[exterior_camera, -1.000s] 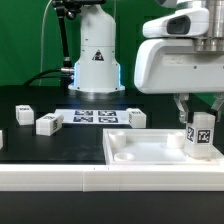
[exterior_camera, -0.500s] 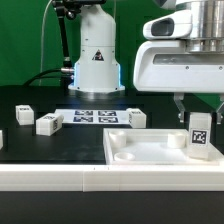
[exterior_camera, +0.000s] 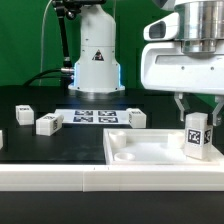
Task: Assemble one leg
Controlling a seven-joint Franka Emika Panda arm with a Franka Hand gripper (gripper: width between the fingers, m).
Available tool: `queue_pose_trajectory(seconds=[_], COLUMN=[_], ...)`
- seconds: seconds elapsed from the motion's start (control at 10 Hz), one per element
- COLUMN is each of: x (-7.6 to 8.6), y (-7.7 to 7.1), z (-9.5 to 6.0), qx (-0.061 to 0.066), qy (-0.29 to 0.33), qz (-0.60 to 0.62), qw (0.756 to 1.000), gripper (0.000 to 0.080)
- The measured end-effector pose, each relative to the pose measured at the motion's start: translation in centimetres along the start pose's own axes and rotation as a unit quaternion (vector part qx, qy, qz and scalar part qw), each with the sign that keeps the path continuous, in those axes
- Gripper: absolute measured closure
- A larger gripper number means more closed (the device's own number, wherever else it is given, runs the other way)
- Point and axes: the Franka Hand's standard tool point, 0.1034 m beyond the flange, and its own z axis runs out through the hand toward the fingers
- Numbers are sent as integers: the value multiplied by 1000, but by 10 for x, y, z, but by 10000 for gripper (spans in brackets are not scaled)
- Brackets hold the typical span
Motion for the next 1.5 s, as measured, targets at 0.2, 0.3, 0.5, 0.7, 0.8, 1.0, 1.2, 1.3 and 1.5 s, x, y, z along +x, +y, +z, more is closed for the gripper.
queue_pose_trajectory(seconds=[0.2,0.3,0.5,0.7,0.8,1.0,1.2,1.3,1.5], x=[0,0,-1,-2,-1,1,1,0,1], y=[0,0,0,0,1,1,0,0,-1], z=[0,0,2,3,3,3,2,2,2], qx=[1,1,0,-1,-1,-1,-1,-1,-1], qy=[-1,-1,-1,0,0,0,1,1,1], qz=[1,-5,-39,-116,-164,-277,-353,-381,-444], qw=[1000,1000,999,993,986,961,936,925,896], gripper=[508,453,263,157,152,150,150,150,150])
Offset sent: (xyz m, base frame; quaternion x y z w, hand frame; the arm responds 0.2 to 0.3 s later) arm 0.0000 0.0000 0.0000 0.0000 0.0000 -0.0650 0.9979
